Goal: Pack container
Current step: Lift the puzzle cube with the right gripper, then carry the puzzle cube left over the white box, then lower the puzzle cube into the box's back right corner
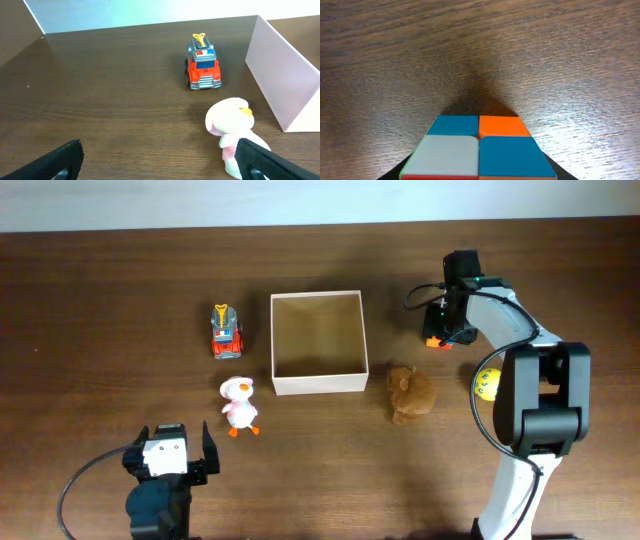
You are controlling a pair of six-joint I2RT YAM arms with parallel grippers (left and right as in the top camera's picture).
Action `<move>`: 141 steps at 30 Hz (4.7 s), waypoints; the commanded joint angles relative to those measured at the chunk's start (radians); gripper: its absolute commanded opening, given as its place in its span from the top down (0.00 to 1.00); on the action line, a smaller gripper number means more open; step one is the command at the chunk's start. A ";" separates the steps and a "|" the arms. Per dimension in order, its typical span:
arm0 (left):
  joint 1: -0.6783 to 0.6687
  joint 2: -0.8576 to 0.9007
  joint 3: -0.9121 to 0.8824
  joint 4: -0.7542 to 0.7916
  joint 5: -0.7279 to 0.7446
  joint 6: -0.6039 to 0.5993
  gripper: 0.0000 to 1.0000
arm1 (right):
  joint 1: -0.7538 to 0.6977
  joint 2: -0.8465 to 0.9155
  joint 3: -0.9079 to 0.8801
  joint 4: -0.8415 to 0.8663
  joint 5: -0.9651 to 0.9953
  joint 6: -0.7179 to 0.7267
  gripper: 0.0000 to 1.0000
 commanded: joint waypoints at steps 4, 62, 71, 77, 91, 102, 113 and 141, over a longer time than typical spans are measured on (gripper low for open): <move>0.005 -0.005 -0.006 0.002 0.011 0.019 0.01 | -0.003 0.012 0.099 -0.029 0.016 -0.010 0.48; 0.005 -0.005 -0.006 0.002 0.011 0.019 0.01 | 0.448 0.013 0.532 -0.349 0.006 0.017 0.52; 0.005 -0.005 -0.006 0.002 0.011 0.019 0.01 | 0.448 0.013 0.425 -0.271 0.005 0.017 0.51; 0.005 -0.004 -0.006 0.002 0.011 0.019 0.01 | 0.447 0.013 0.356 -0.168 0.005 0.017 0.51; 0.005 -0.004 -0.006 0.002 0.011 0.019 0.01 | 0.446 0.014 0.285 -0.050 0.009 0.017 0.51; 0.005 -0.004 -0.006 0.002 0.011 0.019 0.01 | 0.446 0.014 0.285 -0.034 0.009 0.017 0.51; 0.005 -0.004 -0.006 0.002 0.011 0.019 0.01 | 0.446 0.014 0.285 -0.034 0.009 0.017 0.43; 0.005 -0.004 -0.006 0.002 0.011 0.019 0.01 | 0.446 0.014 0.285 -0.112 0.033 0.017 0.38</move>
